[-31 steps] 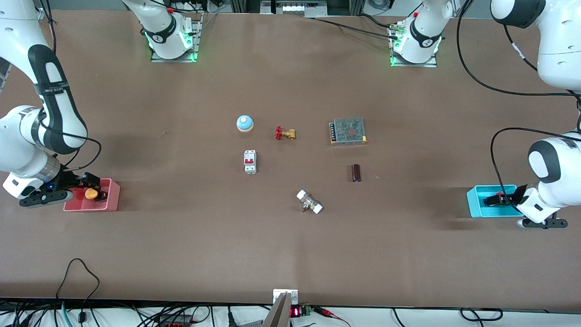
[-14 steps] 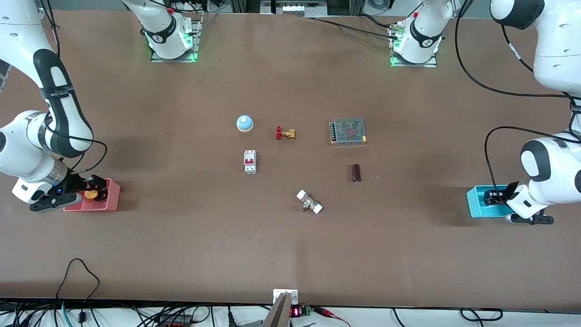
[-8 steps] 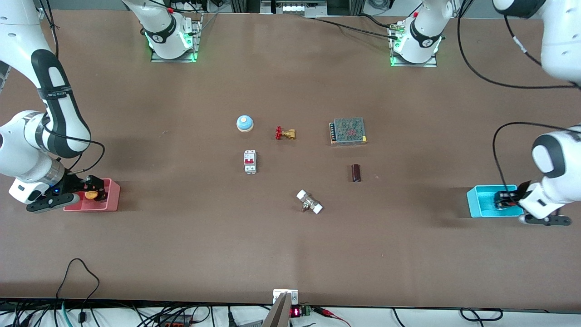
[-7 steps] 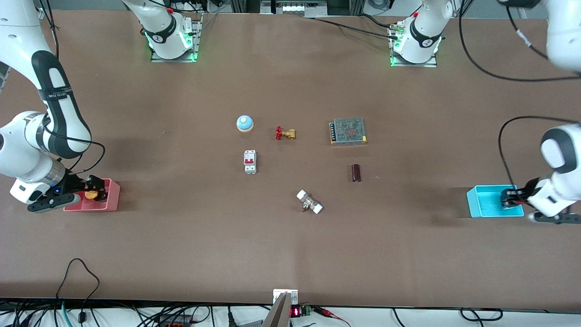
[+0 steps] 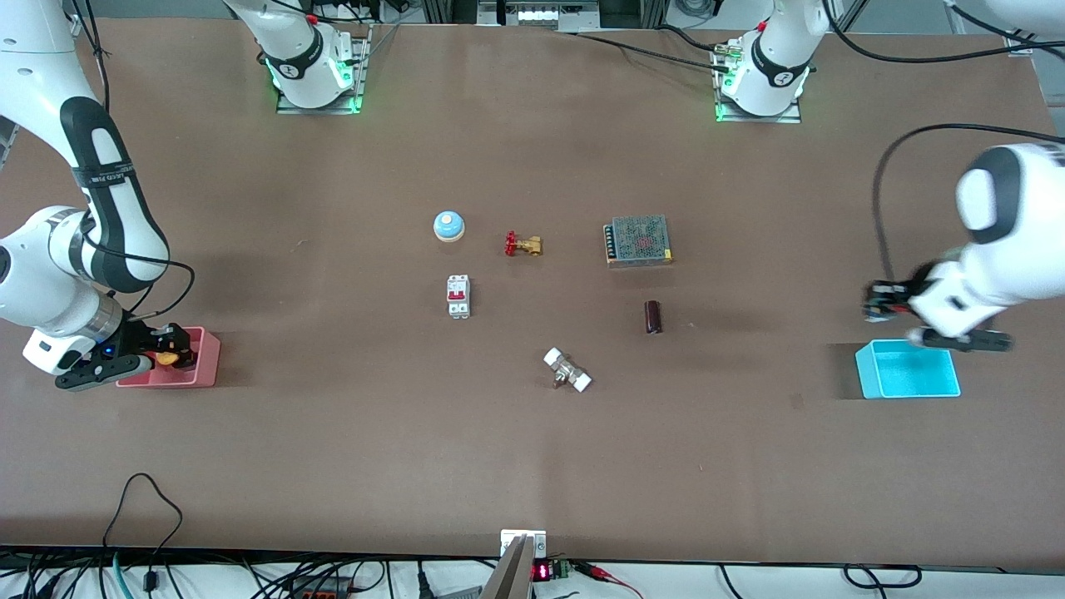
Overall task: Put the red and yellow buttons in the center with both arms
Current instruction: 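Lift the red button with the left gripper while the right gripper lifts the yellow button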
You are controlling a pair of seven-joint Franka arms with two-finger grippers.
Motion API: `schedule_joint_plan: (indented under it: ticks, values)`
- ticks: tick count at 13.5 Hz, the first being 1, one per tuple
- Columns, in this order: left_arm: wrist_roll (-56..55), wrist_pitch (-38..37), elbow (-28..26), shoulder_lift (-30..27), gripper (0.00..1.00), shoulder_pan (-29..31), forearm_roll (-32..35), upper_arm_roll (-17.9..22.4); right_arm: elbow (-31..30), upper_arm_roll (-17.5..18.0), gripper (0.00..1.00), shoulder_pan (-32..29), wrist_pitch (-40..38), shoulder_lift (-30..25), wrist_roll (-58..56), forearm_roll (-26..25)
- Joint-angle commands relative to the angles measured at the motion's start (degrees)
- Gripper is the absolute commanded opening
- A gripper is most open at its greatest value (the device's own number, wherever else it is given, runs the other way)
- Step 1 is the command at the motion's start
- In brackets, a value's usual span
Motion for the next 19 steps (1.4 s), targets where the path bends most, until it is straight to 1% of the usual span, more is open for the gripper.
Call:
schedule_joint_plan:
  ticks: [1, 3, 4, 7, 10, 11, 12, 13, 15, 16, 18, 19]
  values:
    - [-0.7, 3.5, -4.8, 0.9, 0.28, -0.3, -5.4, -0.9, 1.2, 0.6, 0.59, -0.8, -0.3, 1.1, -1.1, -0.1]
    - [-0.6, 9.4, -8.4, 1.7, 0.28, -1.8, -5.8, -1.0, 1.2, 0.6, 0.51, -0.8, -0.3, 1.1, -1.2, -0.1]
    - [-0.3, 11.6, -9.2, 2.7, 0.28, -1.9, -5.8, -1.0, 1.2, 0.6, 0.50, -0.8, -0.3, 1.1, -1.6, -0.1]
    - [0.2, 16.3, -9.9, 6.0, 0.28, -1.8, -5.4, -1.0, 1.2, 0.6, 0.32, -0.8, -0.5, 1.1, -2.4, -0.1]
    - [0.2, 21.0, -12.4, 7.0, 0.28, -1.9, -5.4, -1.1, 1.6, 0.6, 0.20, -0.8, -0.7, 0.9, -2.4, 0.0]
    - [0.2, 21.9, -12.9, 7.2, 0.28, -2.0, -5.4, -1.1, 2.2, 0.6, 0.19, -0.8, -2.3, 0.5, -2.4, 0.0]
    - [0.2, 22.2, -13.3, 7.3, 0.28, -2.0, -5.4, -1.1, 3.9, 0.6, 0.19, -0.7, -5.7, -0.3, -2.4, 0.1]
    - [0.2, 22.4, -13.4, 7.7, 0.28, -2.9, -5.4, -1.2, 5.5, 0.6, 0.19, -0.6, -10.7, -2.2, -2.4, 0.1]
    - [0.2, 22.5, -13.4, 8.3, 0.29, -3.2, -5.4, -1.2, 7.7, 0.6, 0.19, 0.3, -21.8, -8.2, -1.7, 0.4]
    - [0.2, 22.5, -13.4, 8.4, 0.30, -3.3, -5.4, -1.2, 8.0, 0.7, 0.19, 1.3, -25.9, -11.0, -0.4, 0.9]
    - [0.2, 22.5, -13.4, 9.1, 0.32, -3.3, -5.4, -1.2, 8.0, 1.4, 0.19, 4.2, -31.1, -14.8, 9.4, 1.3]
    - [0.2, 22.5, -13.4, 9.3, 0.32, -3.3, -5.4, -1.2, 7.8, 3.8, 0.19, 5.1, -31.8, -15.7, 14.4, 1.1]
